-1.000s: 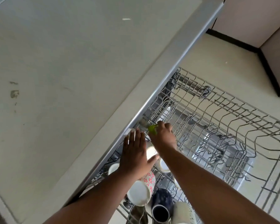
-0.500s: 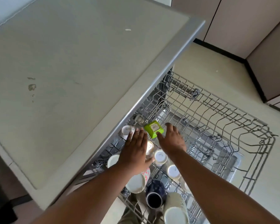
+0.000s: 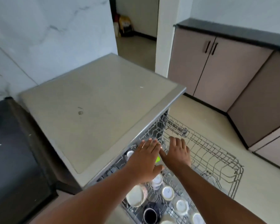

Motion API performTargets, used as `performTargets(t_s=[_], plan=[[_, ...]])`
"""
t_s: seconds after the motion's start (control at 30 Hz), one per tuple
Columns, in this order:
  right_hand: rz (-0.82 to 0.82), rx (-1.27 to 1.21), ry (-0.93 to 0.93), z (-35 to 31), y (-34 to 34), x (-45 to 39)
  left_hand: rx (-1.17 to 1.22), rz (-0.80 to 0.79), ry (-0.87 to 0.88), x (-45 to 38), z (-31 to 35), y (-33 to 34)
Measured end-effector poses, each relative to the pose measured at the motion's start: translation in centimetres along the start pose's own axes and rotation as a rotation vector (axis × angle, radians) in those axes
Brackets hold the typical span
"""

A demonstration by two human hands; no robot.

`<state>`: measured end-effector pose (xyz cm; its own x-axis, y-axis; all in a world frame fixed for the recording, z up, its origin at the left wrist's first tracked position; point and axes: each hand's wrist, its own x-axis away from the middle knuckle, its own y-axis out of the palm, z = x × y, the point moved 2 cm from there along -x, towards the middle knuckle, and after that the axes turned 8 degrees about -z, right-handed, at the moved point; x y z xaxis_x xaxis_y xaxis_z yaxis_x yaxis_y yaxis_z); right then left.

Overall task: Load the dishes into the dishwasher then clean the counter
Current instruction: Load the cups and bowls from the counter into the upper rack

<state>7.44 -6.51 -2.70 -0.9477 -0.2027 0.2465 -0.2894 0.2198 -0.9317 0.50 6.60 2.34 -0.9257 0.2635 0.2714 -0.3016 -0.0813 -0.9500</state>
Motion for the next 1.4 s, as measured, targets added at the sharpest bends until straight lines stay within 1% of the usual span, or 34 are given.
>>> performTargets(t_s=[0.13,0.23,0.3,0.4,0.47,0.53,0.6,0.7,0.83,0.93,1.03,1.13,1.2,1.3,1.4], plan=[[0.086,-0.055,-0.099,-4.6,-3.3,1.7,-0.047,0.099,-0.077,3.5,-3.6,-3.0],[0.173,-0.096,-0.242,-10.2,-5.5,3.0,-0.065,0.173,-0.219,7.4,-8.0,-4.7],[0.202,-0.064,-0.352,-14.6,-6.3,3.8,-0.055,0.203,-0.354,11.0,-11.4,-5.5],[0.221,-0.006,-0.465,-22.3,-6.0,5.8,0.010,0.244,-0.533,17.9,-16.6,-5.7],[0.249,-0.014,-0.509,-28.0,-5.0,8.0,0.033,0.296,-0.610,23.6,-20.4,-5.2],[0.244,-0.056,-0.555,-34.2,-2.9,10.7,0.030,0.323,-0.673,29.7,-24.2,-4.1],[0.215,-0.081,-0.632,-40.6,-0.1,13.8,0.061,0.326,-0.749,35.6,-27.8,-2.9],[0.201,-0.047,-0.797,-49.4,3.4,19.0,0.121,0.343,-0.890,43.4,-32.4,-1.5],[-0.011,0.064,-0.925,-57.6,6.6,24.3,0.148,0.345,-0.985,51.0,-36.8,0.3],[-0.095,0.158,-1.000,-61.4,8.1,25.9,0.182,0.411,-1.062,54.9,-38.6,1.1],[-0.144,0.202,-0.992,-64.3,9.0,25.4,0.282,0.442,-1.156,57.7,-39.6,2.0],[-0.158,0.224,-0.977,-67.0,9.6,23.9,0.339,0.391,-1.260,60.0,-40.8,3.1],[-0.171,0.241,-0.974,-68.8,10.0,22.7,0.338,0.339,-1.301,61.3,-41.5,3.5],[-0.208,0.289,-0.973,-71.3,10.8,20.9,0.364,0.264,-1.285,62.1,-42.2,4.0],[-0.315,0.354,-0.997,-73.4,12.0,19.5,0.352,0.195,-1.252,61.4,-42.6,4.4]])
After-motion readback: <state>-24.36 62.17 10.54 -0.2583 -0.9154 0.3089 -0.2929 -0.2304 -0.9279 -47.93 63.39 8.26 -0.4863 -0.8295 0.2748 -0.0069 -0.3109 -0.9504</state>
